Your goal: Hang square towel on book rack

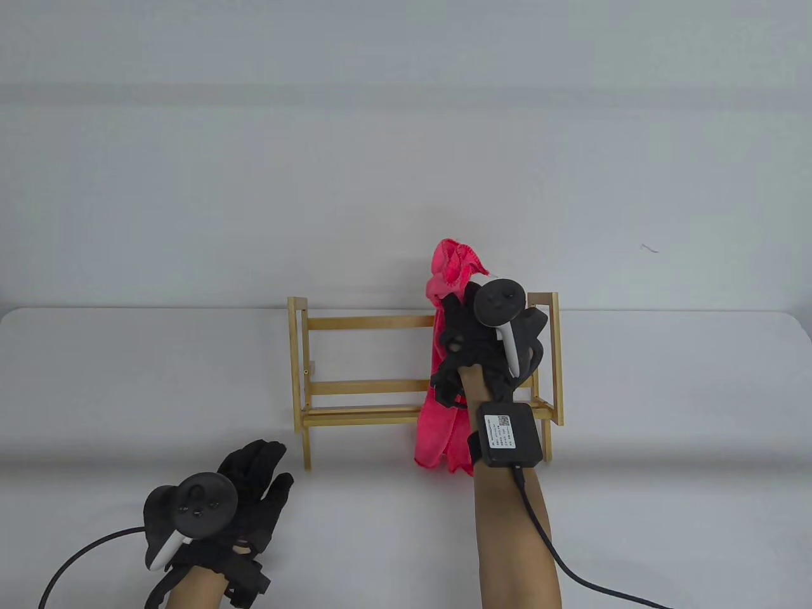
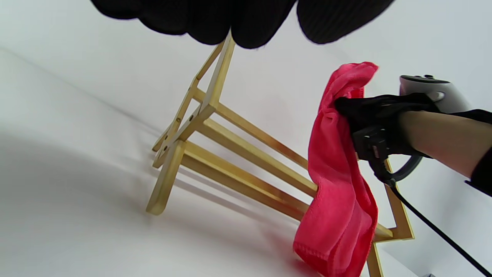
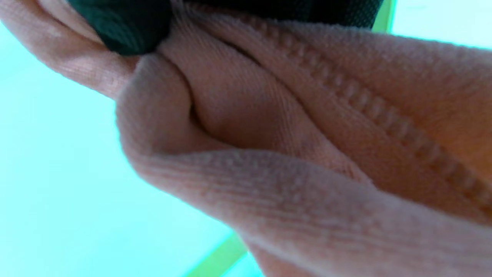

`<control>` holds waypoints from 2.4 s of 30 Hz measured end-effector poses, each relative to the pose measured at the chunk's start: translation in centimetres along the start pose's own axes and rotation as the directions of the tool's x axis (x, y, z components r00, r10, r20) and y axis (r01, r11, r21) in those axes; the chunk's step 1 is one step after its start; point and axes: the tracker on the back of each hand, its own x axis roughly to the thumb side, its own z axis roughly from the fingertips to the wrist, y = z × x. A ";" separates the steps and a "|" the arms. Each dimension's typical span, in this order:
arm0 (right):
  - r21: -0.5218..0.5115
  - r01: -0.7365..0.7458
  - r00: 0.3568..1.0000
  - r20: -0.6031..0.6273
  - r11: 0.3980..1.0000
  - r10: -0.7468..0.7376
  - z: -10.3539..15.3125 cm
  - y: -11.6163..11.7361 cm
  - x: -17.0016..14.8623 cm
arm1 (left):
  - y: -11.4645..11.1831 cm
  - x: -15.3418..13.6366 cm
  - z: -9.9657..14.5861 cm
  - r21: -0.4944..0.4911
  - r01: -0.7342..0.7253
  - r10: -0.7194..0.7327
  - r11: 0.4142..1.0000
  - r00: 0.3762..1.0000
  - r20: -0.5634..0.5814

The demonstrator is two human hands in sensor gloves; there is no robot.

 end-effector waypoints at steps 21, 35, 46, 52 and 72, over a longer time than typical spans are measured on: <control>0.116 -0.100 0.986 -0.119 0.988 0.114 -2.9 4.5 -2.0 | -0.3 1.3 -0.1 -0.066 0.033 -0.032 0.997 0.999 0.009; 0.012 -0.080 0.997 0.002 0.997 0.080 1.2 0.1 0.0 | 0.1 1.9 0.3 -0.045 0.013 -0.011 0.999 0.999 0.047; 0.054 0.028 0.995 0.096 0.998 -0.033 7.1 -2.4 -0.7 | 0.0 2.0 0.3 -0.010 -0.021 0.022 1.000 0.996 0.083; 0.060 0.034 0.985 0.166 0.998 -0.044 11.0 -3.0 -1.4 | -0.6 1.5 0.2 -0.006 -0.061 0.061 0.998 0.995 0.077; 0.102 0.021 0.963 0.266 0.995 -0.048 19.8 -3.7 -8.1 | -2.0 1.8 0.1 -0.035 -0.101 0.104 0.994 0.987 0.124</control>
